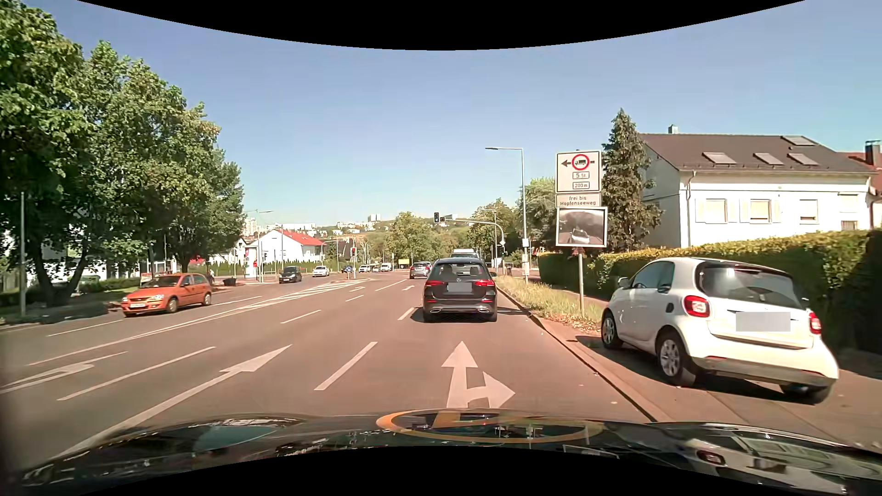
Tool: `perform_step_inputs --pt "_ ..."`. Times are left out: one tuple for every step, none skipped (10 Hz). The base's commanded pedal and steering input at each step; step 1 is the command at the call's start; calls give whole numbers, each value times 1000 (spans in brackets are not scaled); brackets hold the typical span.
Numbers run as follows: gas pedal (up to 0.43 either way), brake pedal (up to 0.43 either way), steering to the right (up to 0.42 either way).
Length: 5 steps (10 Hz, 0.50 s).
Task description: Follow the waypoints while adhering to traffic rules and regulations
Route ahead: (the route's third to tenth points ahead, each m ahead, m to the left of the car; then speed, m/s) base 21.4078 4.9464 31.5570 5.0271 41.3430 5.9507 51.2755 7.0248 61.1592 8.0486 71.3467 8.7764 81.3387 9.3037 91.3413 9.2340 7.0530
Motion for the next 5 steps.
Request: perform_step_inputs --pt "79 0 -6" --pt "79 0 -7" --pt "67 0 -7" --pt "47 0 -6" --pt "47 0 -3"
